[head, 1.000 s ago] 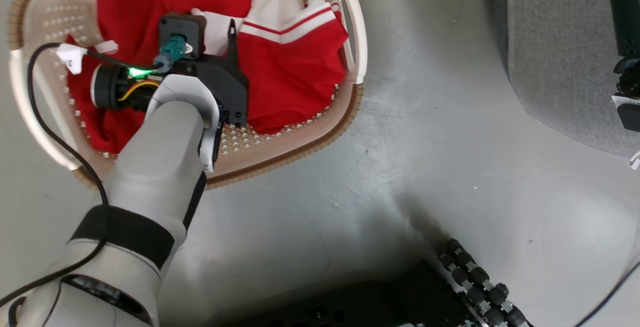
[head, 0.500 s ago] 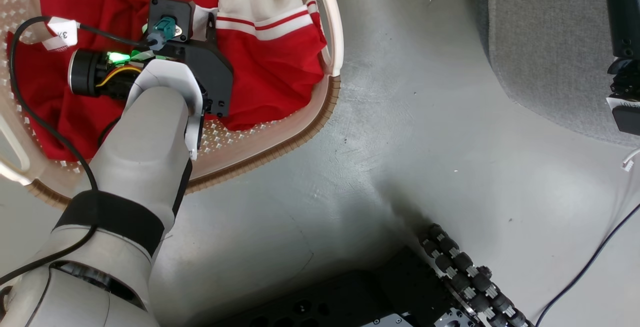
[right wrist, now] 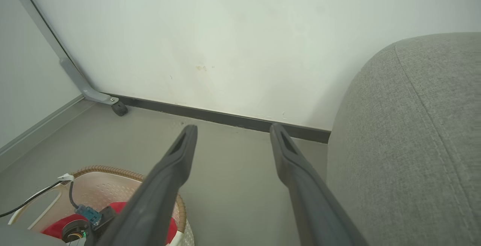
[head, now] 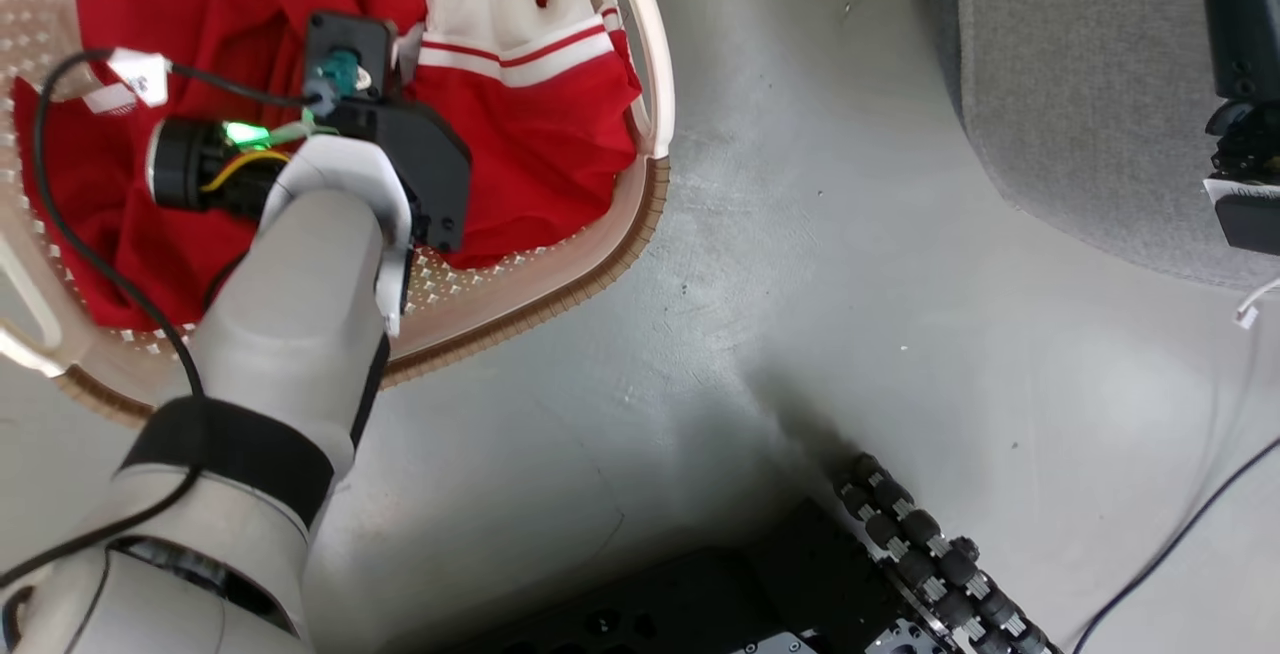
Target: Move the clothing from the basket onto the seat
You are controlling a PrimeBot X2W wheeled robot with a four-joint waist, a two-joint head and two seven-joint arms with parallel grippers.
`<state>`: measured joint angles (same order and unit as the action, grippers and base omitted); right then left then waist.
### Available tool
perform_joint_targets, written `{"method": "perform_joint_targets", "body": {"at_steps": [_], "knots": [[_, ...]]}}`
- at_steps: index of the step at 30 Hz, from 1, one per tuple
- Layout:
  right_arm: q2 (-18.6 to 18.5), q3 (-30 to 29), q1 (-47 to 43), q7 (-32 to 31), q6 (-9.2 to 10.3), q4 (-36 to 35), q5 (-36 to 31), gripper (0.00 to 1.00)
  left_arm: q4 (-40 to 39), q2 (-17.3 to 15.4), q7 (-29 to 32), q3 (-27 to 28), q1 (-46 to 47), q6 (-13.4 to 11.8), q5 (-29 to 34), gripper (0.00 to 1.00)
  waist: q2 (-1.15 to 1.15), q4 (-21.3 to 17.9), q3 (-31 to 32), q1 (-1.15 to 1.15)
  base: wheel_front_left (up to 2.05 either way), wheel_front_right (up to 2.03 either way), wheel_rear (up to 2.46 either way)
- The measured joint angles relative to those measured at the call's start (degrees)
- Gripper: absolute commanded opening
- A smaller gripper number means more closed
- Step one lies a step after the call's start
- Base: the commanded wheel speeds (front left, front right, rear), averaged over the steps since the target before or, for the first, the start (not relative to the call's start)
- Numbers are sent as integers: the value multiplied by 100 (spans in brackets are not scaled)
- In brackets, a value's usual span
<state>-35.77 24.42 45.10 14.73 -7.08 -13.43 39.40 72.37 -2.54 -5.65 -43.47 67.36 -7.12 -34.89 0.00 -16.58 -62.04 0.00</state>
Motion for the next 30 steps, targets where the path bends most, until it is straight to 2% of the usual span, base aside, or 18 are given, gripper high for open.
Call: {"method": "perform_joint_targets", "body": {"at_steps": [14, 30], "knots": [[-45, 107, -47, 0, 0, 573, 52, 100, -730, 1, -489, -41, -764, -1, -407, 0, 0, 254, 804, -1, 0, 0, 0], [46, 303, -632, -1, 0, 1348, 74, 100, -1625, 9, -861, -347, -1746, -1, -1147, 0, -1, 719, 2058, -2, 0, 0, 0]]}}
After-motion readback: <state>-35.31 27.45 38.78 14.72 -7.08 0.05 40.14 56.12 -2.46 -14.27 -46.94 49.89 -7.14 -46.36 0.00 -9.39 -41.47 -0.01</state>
